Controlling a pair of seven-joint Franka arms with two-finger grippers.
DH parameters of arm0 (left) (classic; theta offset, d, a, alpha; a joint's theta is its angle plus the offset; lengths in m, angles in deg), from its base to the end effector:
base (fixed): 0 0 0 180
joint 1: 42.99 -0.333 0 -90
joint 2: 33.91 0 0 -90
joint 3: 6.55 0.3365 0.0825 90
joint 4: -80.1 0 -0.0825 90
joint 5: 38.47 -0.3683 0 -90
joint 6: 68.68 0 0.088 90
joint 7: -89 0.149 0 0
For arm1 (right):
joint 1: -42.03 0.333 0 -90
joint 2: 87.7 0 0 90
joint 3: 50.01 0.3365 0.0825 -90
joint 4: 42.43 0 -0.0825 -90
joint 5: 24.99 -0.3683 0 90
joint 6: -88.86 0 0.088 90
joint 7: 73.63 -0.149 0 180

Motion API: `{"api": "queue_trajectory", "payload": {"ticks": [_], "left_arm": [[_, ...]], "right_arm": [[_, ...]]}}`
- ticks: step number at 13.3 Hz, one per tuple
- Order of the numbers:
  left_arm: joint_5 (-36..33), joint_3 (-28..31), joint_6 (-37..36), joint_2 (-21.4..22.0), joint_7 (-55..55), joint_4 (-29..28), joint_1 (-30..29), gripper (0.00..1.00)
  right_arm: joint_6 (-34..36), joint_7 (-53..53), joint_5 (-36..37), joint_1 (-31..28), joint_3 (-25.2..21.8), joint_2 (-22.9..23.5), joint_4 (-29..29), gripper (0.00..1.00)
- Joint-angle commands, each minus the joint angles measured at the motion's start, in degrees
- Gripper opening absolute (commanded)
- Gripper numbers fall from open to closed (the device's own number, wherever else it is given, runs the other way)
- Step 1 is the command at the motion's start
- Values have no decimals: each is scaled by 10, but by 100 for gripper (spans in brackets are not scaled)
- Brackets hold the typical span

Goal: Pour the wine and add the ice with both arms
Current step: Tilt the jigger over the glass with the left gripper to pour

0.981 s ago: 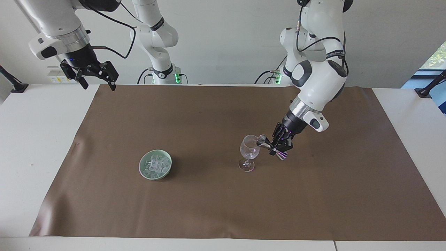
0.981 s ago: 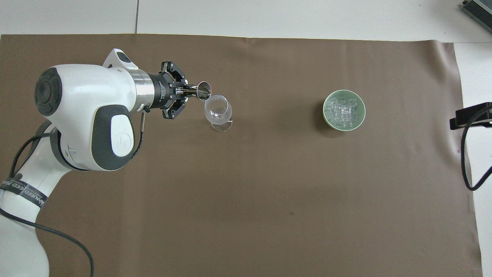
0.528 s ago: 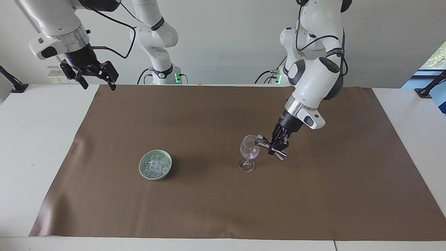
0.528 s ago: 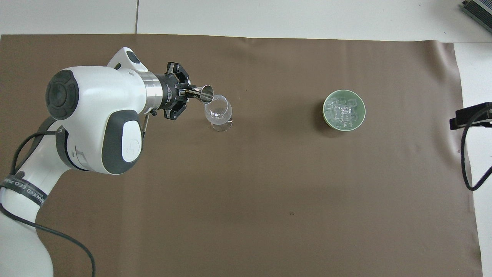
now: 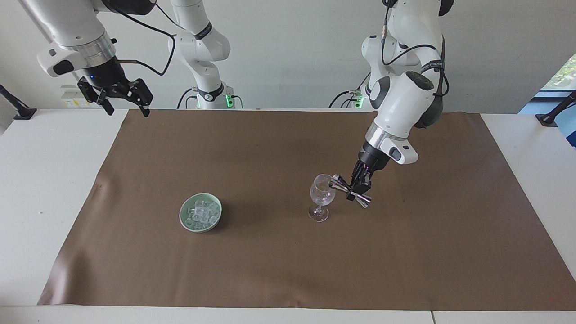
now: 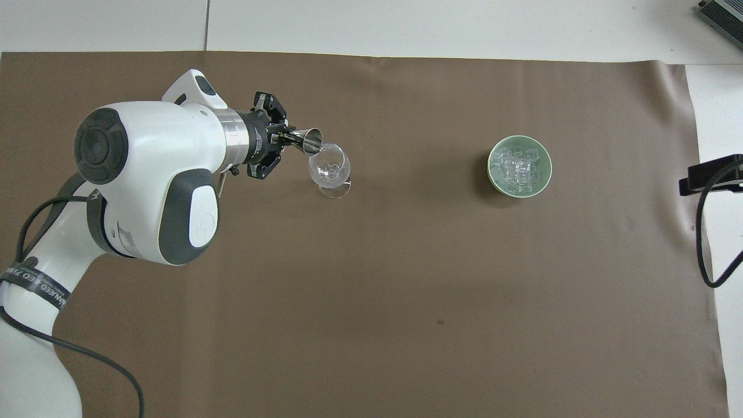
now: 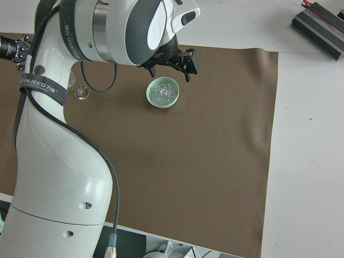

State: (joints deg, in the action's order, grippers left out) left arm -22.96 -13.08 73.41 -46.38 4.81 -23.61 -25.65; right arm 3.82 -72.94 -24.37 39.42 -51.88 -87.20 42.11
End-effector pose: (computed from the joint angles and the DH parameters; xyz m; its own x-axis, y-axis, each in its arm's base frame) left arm 0.6073 -0.2698 0.4615 0.3671 0.9035 -0.2212 0.8676 -0.2468 0.4317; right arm 0.5315 -0.0432 0.6338 0.9978 -0.0670 -0.0001 -0.0670 -0.9977 0.0111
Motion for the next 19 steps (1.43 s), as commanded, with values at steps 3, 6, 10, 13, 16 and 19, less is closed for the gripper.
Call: {"api": "queue_trajectory", "payload": {"ticks": [3,6,10,13,16,19], "left_arm": [[-32,10,6,7,-13,3,14,0],[-43,11,6,7,-13,3,15,0],[-57,10,6,7,-13,5,16,0],[-64,11,6,7,-13,5,17,0],[-65,11,6,7,-13,5,17,0],[-65,12,6,7,-13,5,18,0]], "right_arm": [[0,-9,-10,-1,1,-9,9,100],[0,-9,-10,-1,1,-9,9,100],[0,-9,-10,-1,1,-9,10,100],[0,-9,-10,-1,1,-9,10,100],[0,-9,-10,-1,1,-9,9,100],[0,-9,-10,-1,1,-9,9,100]]}}
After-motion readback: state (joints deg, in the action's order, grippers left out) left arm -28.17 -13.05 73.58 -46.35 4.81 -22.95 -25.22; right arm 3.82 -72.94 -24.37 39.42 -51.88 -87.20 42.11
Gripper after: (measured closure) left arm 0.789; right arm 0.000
